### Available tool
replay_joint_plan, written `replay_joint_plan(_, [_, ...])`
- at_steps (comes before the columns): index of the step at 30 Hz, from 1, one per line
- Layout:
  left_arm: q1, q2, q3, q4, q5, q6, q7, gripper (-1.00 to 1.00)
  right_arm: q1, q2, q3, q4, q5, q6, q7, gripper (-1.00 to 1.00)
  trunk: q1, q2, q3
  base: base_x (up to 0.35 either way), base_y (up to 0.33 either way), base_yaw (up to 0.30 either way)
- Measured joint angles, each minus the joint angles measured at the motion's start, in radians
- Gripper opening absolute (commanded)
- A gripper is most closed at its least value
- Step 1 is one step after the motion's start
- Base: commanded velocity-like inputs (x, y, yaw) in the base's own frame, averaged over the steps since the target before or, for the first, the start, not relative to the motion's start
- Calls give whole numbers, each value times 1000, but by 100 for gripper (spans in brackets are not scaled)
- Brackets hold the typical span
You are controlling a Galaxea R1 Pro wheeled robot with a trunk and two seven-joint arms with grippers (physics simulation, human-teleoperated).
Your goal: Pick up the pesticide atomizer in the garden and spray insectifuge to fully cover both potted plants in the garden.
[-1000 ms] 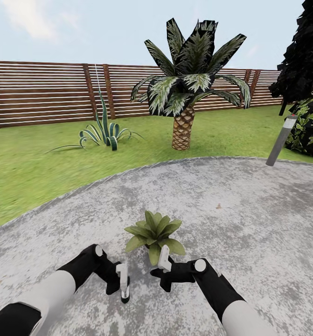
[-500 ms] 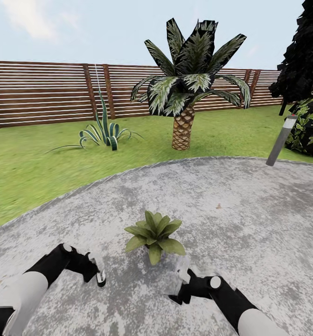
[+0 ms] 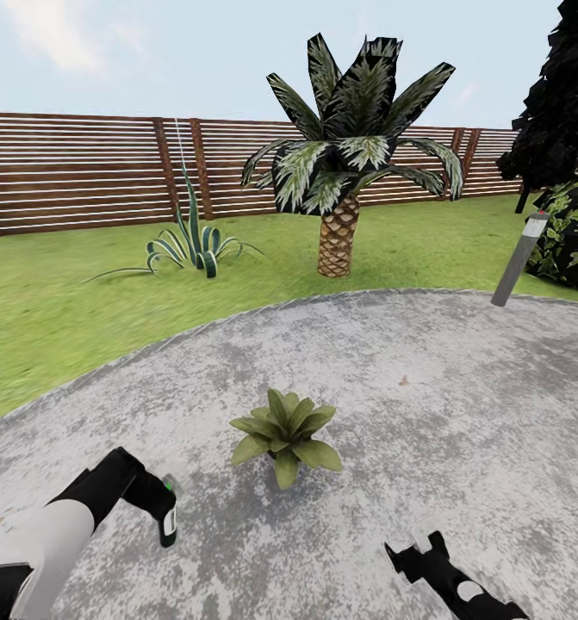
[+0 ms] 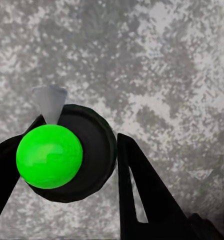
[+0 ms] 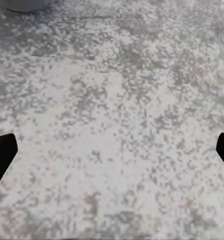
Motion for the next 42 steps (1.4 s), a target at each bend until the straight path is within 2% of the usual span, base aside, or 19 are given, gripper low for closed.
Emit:
replay_joint_plan(2, [-7, -7, -8, -2, -6, 63, -62, -100, 11, 0, -126, 0, -1, 1, -69, 100, 0, 0, 0, 0, 0, 0])
replay_joint_plan(3, [-9, -8, -10, -2, -11, 85, -82, -100, 12, -1, -166, 0, -3, 1, -98, 100, 0, 0, 0, 0, 0, 0])
replay_joint_plan(5, [-11, -6, -13, -3, -15, 142, -109, -100, 14, -2, -201, 0, -8, 1, -166, 100, 0, 0, 0, 0, 0, 0])
replay_joint_plan(7, [-11, -6, -19, -4, -17, 176, -119, -100, 23, -2, -212, 0, -8, 0, -212, 100, 0, 0, 0, 0, 0, 0])
replay_joint_plan(10, [-12, -10, -50, -8, -20, 210, -131, -100, 37, 1, -217, 0, -9, 0, -235, 100, 0, 0, 0, 46, 0, 0])
replay_joint_plan(11, [-12, -11, -70, -8, -21, 233, -133, -100, 38, 4, -229, 0, -10, 1, -237, 100, 0, 0, 0, 192, 6, 0])
replay_joint_plan(12, [-13, -12, -85, -11, -21, 247, -134, -100, 39, 6, -246, 0, -10, 1, -238, 100, 0, 0, 0, 260, 44, 0])
replay_joint_plan(14, [-14, -12, -115, -40, -19, 274, -137, -100, 40, 9, -326, 1, -10, 2, -239, 100, -1, 0, 0, 309, 78, 0])
replay_joint_plan(16, [-14, -12, -123, -55, -20, 280, -142, -100, 40, 10, -372, 0, -9, 2, -240, 100, -1, 0, 0, 325, 89, 0])
replay_joint_plan(19, [-14, -16, -125, -61, -17, 282, -148, -100, 40, 10, -390, 1, -8, 2, -238, 100, -1, 0, 0, 332, 51, 0])
replay_joint_plan(26, [-15, -24, -133, -62, -17, 281, -158, -100, 40, 10, -395, 0, -9, 2, -237, 100, 0, 0, 0, 233, -33, -99])
replay_joint_plan(27, [-15, -24, -145, -62, -16, 281, -168, -100, 40, 10, -395, 0, -9, 2, -238, 100, 0, 0, 0, 35, -5, -275])
replay_joint_plan(28, [-17, -24, -174, -61, -18, 282, -189, -100, 40, 9, -395, 0, -9, 1, -238, 100, 0, 0, 0, 14, -2, -279])
replay_joint_plan(29, [-29, -21, -231, -61, -19, 282, -227, -100, 40, 9, -396, 0, -9, 1, -238, 100, 0, 0, 0, 7, -1, -174])
replay_joint_plan(31, [-50, -17, -321, -59, -18, 289, -285, -100, 40, 9, -395, 0, -9, 2, -238, 100, 0, 0, 0, 3, 0, -73])
replay_joint_plan(33, [-63, -14, -358, -59, -19, 291, -314, -100, 40, 9, -395, 0, -9, 2, -238, 100, 0, 0, 0, 1, 0, -22])
replay_joint_plan(39, [-84, -11, -380, -56, -26, 292, -328, -100, 40, 10, -395, 4, -8, 2, -238, 100, 0, 0, 0, 49, 1, -3])
replay_joint_plan(41, [-80, -18, -379, -55, -78, 292, -329, -100, 40, 10, -395, 24, -7, 2, -236, 100, 0, 0, 0, 281, 56, 0])
replay_joint_plan(42, [-79, -19, -378, -55, -92, 292, -329, -100, 40, 10, -395, 28, -7, 2, -236, 100, -1, 0, 0, 311, 75, 0])
